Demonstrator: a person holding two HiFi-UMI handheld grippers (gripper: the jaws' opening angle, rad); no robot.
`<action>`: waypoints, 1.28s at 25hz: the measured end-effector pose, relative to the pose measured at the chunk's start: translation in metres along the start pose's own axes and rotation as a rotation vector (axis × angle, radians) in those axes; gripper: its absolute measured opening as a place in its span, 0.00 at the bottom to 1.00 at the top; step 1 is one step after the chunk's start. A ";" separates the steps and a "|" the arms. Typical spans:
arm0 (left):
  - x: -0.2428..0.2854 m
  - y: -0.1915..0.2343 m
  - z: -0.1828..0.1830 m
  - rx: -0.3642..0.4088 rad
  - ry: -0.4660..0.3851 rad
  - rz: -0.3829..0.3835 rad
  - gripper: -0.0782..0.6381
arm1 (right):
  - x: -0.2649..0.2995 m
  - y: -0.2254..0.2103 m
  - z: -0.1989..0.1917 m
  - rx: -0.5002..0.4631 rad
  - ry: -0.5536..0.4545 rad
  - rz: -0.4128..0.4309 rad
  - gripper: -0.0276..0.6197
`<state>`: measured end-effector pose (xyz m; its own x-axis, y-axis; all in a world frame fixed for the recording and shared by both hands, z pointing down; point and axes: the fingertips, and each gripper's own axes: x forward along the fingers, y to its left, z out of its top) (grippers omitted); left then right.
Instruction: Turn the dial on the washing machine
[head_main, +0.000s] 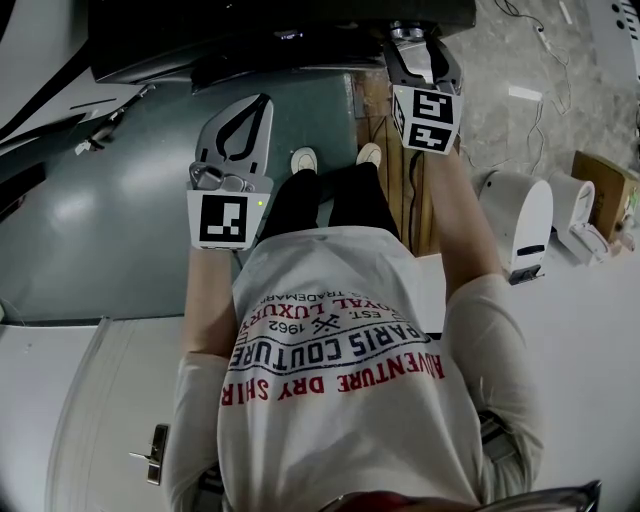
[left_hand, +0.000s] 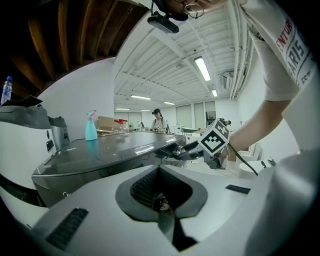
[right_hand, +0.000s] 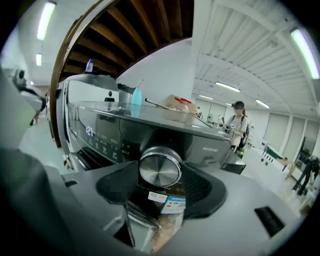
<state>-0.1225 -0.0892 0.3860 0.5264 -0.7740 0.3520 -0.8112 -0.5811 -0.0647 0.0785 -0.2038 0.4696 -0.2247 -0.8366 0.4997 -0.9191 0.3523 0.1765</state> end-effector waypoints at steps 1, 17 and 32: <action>0.000 0.000 0.001 -0.001 -0.001 0.000 0.13 | 0.000 -0.002 -0.001 0.031 0.000 0.006 0.48; -0.022 0.020 0.045 -0.027 -0.072 0.053 0.13 | -0.061 0.020 0.054 0.101 -0.139 0.089 0.45; -0.080 0.049 0.123 -0.034 -0.200 0.127 0.13 | -0.145 0.038 0.156 0.069 -0.366 0.168 0.09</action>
<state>-0.1729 -0.0866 0.2399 0.4568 -0.8767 0.1509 -0.8805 -0.4697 -0.0636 0.0261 -0.1346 0.2711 -0.4625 -0.8682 0.1800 -0.8765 0.4783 0.0548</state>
